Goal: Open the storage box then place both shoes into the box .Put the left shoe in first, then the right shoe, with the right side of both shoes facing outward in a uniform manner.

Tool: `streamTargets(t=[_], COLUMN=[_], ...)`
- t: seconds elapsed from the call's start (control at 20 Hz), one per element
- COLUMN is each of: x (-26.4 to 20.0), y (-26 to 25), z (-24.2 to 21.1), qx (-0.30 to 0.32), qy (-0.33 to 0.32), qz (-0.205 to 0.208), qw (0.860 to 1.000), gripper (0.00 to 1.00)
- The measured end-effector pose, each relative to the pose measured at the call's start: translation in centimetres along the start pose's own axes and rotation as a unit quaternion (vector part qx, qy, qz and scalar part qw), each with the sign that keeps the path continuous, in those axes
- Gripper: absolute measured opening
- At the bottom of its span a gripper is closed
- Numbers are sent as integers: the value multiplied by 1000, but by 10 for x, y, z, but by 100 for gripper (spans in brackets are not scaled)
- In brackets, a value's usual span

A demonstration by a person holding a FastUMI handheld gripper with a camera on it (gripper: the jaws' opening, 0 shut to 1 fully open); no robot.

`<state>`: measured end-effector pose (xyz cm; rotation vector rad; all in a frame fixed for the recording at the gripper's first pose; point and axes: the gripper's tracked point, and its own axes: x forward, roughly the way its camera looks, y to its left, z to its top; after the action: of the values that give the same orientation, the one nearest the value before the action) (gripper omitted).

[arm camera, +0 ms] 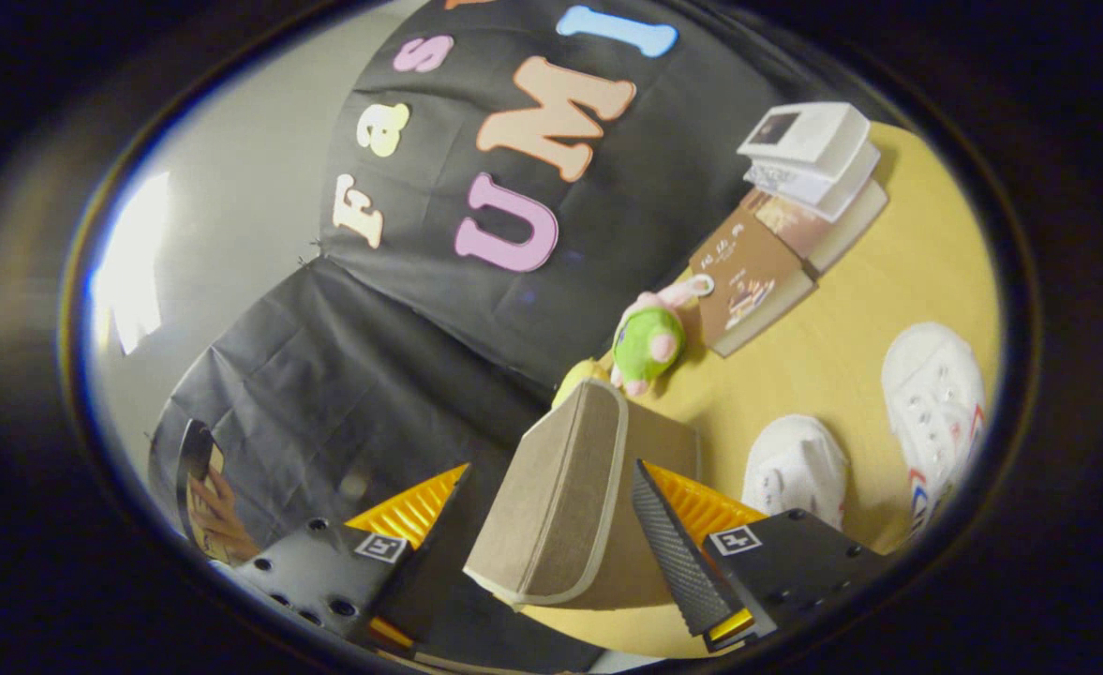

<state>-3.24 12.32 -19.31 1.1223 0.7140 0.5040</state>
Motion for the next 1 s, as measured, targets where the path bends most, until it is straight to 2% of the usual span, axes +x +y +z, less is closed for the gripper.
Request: streamTargets(t=[0.25, 0.55, 1.0], x=[18, 26, 36], y=[-6, -20, -20], z=[-32, -53, -68], qx=[89, 162, 221], qy=[61, 90, 128], qz=[25, 32, 47], qw=[994, 982, 966], gripper=[100, 100, 100])
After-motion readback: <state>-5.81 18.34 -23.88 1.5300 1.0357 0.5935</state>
